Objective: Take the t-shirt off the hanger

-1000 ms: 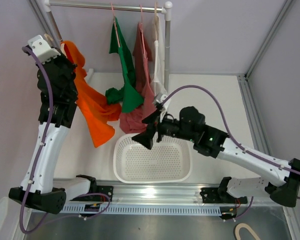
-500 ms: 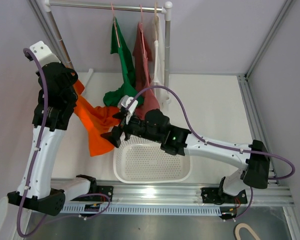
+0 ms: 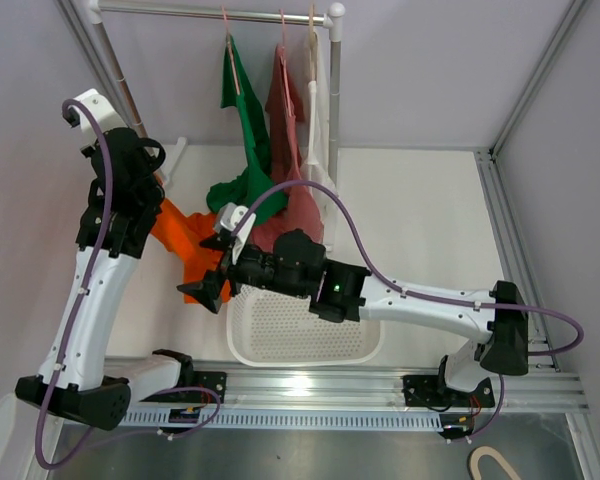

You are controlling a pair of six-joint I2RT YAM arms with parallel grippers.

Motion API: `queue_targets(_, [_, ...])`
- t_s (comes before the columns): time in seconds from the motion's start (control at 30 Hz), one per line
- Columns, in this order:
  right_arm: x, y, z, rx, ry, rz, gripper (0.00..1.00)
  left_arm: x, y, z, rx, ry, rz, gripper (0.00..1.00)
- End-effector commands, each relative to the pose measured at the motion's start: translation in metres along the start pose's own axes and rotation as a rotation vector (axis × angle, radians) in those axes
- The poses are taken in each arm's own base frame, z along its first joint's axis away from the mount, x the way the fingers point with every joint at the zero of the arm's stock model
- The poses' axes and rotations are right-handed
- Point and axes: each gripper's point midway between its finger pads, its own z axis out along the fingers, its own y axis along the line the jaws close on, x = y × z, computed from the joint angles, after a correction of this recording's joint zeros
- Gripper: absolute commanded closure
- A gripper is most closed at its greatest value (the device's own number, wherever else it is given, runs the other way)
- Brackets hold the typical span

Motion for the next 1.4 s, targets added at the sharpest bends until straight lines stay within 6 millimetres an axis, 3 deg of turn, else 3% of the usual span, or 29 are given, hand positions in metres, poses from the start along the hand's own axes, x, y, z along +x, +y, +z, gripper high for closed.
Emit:
queue_targets(0.0, [0.004, -0.001, 0.0, 0.041, -0.007, -0.016, 0.01, -0.028, -0.003, -0.002, -0.003, -0.068, -0.067, 0.99])
queue_targets(0.37, [0.019, -0.032, 0.031, 0.21, -0.018, -0.017, 0.01, -0.052, 0.005, -0.014, 0.011, -0.116, -0.101, 0.99])
queue_targets(0.43, [0.03, -0.037, 0.038, 0.233, -0.003, -0.024, 0.06, -0.051, 0.006, -0.015, 0.013, -0.114, -0.105, 0.99])
queue_targets(0.47, [0.027, -0.037, 0.04, 0.237, -0.009, -0.023, 0.14, -0.051, 0.006, -0.016, 0.014, -0.115, -0.108, 0.99])
queue_targets(0.5, [0.033, -0.039, 0.043, 0.241, 0.001, -0.023, 0.54, -0.052, 0.007, -0.016, 0.013, -0.12, -0.106, 0.99])
queue_targets(0.53, [0.032, -0.041, 0.043, 0.255, 0.0, -0.014, 0.75, -0.052, 0.007, -0.015, 0.009, -0.122, -0.101, 0.99])
queue_targets(0.6, [0.034, -0.041, 0.042, 0.256, 0.014, -0.005, 1.0, -0.053, 0.006, -0.013, 0.001, -0.128, -0.093, 0.99])
queue_targets(0.77, [0.034, -0.036, 0.029, 0.242, 0.023, 0.022, 1.0, -0.048, -0.001, -0.005, -0.006, -0.124, -0.085, 0.99])
queue_targets(0.93, [0.038, -0.029, 0.011, 0.248, 0.043, 0.036, 1.0, -0.039, -0.016, 0.016, -0.033, -0.126, -0.046, 0.99])
queue_targets(1.13, [0.048, -0.012, -0.038, 0.258, 0.066, 0.067, 1.0, -0.041, -0.035, 0.038, -0.04, -0.126, -0.037, 0.99])
queue_targets(1.23, [0.055, -0.006, -0.054, 0.274, 0.074, 0.09, 1.0, -0.055, -0.041, 0.041, -0.035, -0.147, -0.056, 0.99])
queue_targets(1.27, [0.058, -0.005, -0.059, 0.274, 0.082, 0.098, 1.0, -0.049, -0.045, 0.047, -0.041, -0.134, -0.037, 0.99])
queue_targets(1.37, [0.068, -0.002, -0.076, 0.282, 0.1, 0.123, 1.0, -0.059, -0.047, 0.049, -0.043, -0.141, -0.043, 0.99])
